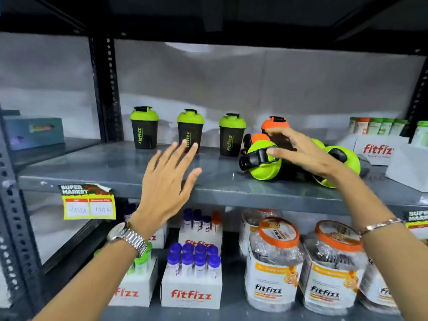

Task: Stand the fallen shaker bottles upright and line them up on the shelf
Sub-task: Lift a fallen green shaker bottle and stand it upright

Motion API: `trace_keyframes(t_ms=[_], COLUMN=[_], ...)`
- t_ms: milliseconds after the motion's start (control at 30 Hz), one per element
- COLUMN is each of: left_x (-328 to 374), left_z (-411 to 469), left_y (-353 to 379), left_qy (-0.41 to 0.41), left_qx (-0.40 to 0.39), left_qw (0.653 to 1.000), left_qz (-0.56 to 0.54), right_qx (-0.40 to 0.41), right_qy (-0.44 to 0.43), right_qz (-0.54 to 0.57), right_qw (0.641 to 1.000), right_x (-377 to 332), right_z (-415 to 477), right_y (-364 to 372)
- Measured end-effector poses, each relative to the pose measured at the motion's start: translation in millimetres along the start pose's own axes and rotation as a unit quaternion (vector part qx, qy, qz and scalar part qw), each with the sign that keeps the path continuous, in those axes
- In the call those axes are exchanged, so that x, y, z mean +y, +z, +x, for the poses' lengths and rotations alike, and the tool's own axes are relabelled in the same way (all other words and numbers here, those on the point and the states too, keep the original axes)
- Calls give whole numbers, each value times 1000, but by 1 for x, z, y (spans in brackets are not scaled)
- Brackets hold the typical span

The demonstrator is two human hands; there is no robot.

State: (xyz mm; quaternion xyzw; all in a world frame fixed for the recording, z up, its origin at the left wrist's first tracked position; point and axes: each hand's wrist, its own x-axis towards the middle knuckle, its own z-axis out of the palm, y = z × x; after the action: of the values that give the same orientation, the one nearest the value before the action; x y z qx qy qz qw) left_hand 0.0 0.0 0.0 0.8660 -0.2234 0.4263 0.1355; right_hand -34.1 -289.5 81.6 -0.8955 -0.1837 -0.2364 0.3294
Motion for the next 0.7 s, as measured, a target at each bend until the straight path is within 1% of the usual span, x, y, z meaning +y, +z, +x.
trace_keyframes(t_ms=[33, 100, 200, 300, 467, 567, 633, 700], left_x=[0, -2, -5, -4, -3, -4, -11, -29], left_z=[-6, -13, -20, -21, -20, -20, -19, -19], left_y=[0, 0, 3, 3, 3, 2, -1, -9], left_qy=[7, 16, 24, 22, 16, 21, 18, -16], left_qx=[-20, -30, -18, -7, -4, -7, 9, 41], left_qw=[1000, 999, 999, 999, 999, 999, 999, 999], left_qz=[11, 26, 35, 33, 40, 36, 27, 4], right_qx=[-28, -83, -115, -88, -11, 35, 55, 69], right_qy=[12, 22, 21, 15, -1, -7, -5, -8], right_qz=[-11, -39, -133, -242, -293, -263, -199, -118], right_qw=[999, 996, 984, 966, 956, 964, 978, 991], right_x=[2, 5, 8, 12, 9, -5, -21, -38], right_z=[-2, -4, 0, 5, -2, -3, 4, 18], right_y=[-2, -7, -9, -7, 5, 16, 27, 44])
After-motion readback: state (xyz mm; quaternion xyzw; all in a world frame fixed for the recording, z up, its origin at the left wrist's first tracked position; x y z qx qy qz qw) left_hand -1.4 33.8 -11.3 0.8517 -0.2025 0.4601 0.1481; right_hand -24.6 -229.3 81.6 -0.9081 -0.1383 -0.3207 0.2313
